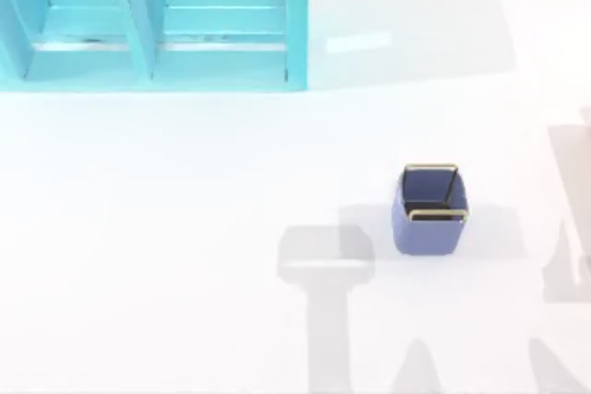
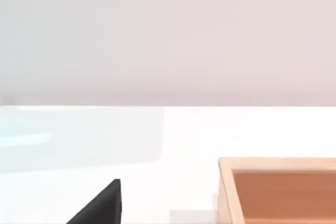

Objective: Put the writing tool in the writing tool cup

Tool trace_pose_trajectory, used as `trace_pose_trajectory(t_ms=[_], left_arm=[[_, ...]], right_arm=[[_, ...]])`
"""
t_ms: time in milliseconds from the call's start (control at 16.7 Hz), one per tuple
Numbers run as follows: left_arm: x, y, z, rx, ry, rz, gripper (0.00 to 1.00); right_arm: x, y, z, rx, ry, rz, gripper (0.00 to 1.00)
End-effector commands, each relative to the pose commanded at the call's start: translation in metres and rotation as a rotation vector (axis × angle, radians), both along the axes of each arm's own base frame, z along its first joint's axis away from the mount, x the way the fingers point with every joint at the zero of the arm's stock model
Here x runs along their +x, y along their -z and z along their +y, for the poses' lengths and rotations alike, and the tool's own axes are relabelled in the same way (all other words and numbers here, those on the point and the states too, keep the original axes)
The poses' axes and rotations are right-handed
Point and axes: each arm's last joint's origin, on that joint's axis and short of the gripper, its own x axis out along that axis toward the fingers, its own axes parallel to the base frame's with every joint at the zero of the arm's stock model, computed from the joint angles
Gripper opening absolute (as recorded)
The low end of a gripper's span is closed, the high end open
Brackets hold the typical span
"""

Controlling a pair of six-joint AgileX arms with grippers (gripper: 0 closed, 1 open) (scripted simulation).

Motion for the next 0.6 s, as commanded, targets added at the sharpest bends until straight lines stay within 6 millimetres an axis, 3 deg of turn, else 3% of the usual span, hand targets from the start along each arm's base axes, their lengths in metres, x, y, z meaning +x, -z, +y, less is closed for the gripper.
trace_pose_trajectory(t_ms=[420, 600], left_arm=[[0.0000, 0.0000, 0.0000, 0.000, 0.000, 0.000, 0.02], [0.0000, 0.0000, 0.0000, 0.000, 0.000, 0.000, 0.00]], right_arm=[[0.0000, 0.0000, 0.0000, 0.000, 0.000, 0.000, 1.00], [0.0000, 0.0000, 0.0000, 0.000, 0.000, 0.000, 1.00]])
